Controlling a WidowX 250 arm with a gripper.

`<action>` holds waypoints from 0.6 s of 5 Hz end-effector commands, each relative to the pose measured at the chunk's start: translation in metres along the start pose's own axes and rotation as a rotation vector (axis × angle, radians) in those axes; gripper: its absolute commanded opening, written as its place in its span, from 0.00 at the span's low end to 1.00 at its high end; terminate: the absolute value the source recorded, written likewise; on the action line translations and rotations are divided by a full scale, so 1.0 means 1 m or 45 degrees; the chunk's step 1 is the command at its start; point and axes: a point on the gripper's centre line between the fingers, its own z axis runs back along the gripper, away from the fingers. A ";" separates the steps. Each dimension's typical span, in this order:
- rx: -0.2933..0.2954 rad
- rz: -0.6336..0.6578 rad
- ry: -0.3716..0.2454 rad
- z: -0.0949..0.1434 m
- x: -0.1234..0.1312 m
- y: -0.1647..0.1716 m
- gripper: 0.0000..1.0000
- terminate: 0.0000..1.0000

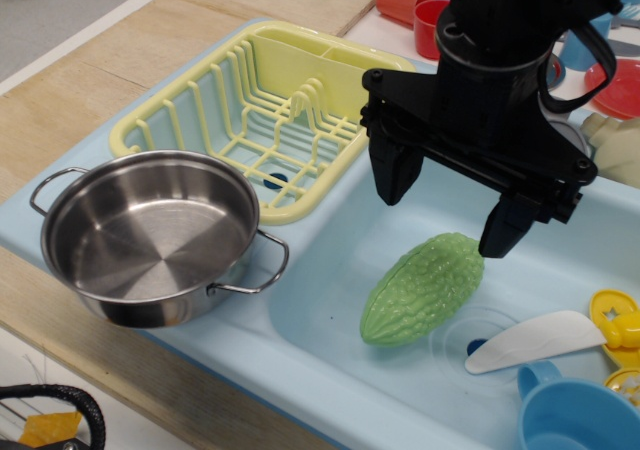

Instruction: Put green squash into pot or pan

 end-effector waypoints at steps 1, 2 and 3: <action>0.000 0.000 0.000 0.000 0.000 0.000 1.00 0.00; 0.009 0.044 0.031 -0.022 0.000 0.003 1.00 0.00; -0.047 0.067 0.033 -0.040 -0.003 0.002 1.00 0.00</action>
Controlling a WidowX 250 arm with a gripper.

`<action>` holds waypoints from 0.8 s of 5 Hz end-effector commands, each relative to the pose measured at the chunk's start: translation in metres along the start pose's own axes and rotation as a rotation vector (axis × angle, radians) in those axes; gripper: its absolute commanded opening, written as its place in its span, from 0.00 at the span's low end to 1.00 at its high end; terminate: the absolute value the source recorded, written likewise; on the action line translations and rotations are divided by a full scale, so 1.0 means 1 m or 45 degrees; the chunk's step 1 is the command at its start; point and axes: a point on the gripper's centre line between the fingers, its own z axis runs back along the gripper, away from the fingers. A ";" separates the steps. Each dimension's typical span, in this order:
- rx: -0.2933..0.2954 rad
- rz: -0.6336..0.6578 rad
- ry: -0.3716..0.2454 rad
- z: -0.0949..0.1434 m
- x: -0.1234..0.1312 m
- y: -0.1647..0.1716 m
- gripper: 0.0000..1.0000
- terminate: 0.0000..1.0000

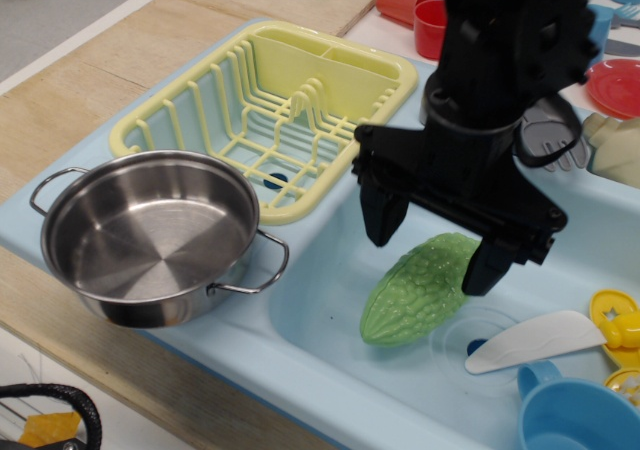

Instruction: Put green squash into pot or pan

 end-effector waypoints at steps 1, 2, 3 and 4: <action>-0.050 0.017 -0.030 -0.007 0.005 -0.002 1.00 0.00; -0.100 0.043 -0.039 -0.017 0.003 -0.001 1.00 0.00; -0.131 0.063 -0.067 -0.025 0.002 -0.001 1.00 0.00; -0.136 0.064 -0.073 -0.026 0.003 -0.002 0.00 0.00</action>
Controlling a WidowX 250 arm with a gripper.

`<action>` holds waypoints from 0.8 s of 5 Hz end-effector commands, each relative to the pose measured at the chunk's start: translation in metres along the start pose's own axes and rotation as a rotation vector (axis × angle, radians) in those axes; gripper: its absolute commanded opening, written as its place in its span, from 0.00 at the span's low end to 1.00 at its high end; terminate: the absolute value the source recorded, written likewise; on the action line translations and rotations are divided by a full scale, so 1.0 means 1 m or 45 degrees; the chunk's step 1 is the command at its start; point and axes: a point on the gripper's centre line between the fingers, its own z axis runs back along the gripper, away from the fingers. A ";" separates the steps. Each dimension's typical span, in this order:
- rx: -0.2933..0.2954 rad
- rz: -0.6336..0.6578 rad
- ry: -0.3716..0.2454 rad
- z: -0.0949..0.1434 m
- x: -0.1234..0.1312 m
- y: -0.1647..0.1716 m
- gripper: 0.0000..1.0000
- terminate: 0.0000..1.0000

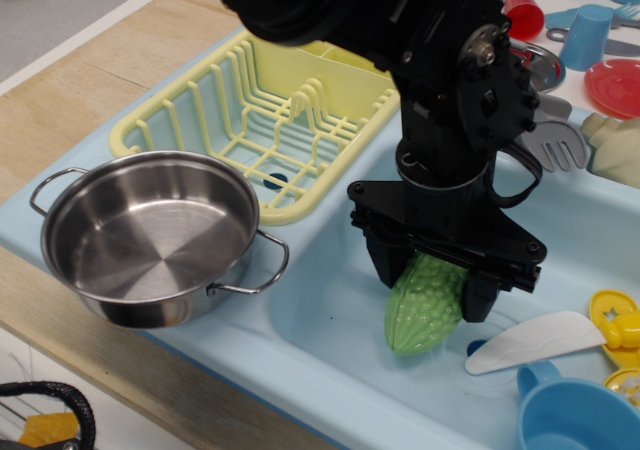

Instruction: Put green squash into pot or pan

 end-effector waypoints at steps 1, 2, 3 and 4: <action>0.019 -0.015 0.047 0.007 0.006 0.003 0.00 0.00; 0.133 -0.045 0.016 0.044 0.017 0.001 0.00 0.00; 0.197 -0.042 -0.019 0.074 0.024 0.002 0.00 0.00; 0.250 0.000 -0.043 0.101 0.026 0.012 0.00 0.00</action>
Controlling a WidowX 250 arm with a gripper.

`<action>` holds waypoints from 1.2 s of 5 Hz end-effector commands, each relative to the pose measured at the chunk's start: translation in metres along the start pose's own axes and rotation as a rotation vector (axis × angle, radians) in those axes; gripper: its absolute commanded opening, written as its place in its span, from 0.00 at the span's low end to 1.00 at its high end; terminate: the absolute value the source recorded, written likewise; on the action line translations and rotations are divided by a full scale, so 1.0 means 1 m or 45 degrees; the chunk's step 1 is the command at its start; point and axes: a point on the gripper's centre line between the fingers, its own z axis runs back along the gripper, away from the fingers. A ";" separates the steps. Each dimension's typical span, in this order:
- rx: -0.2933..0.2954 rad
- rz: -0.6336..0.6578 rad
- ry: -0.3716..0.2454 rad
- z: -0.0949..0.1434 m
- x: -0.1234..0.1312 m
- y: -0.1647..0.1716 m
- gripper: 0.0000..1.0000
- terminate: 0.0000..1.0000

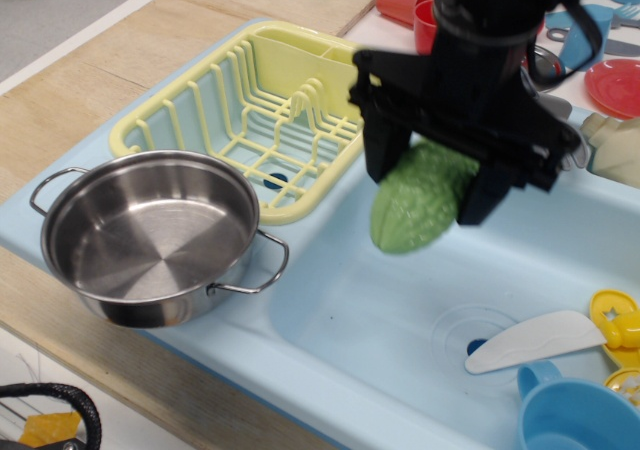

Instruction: Put green squash into pot or pan

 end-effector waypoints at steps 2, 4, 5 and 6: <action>0.071 0.180 -0.091 0.046 -0.026 0.050 0.00 0.00; 0.087 0.289 -0.077 0.045 -0.067 0.093 0.00 0.00; 0.066 0.293 -0.067 0.043 -0.069 0.111 0.00 0.00; 0.043 0.260 -0.064 0.040 -0.068 0.122 0.00 0.00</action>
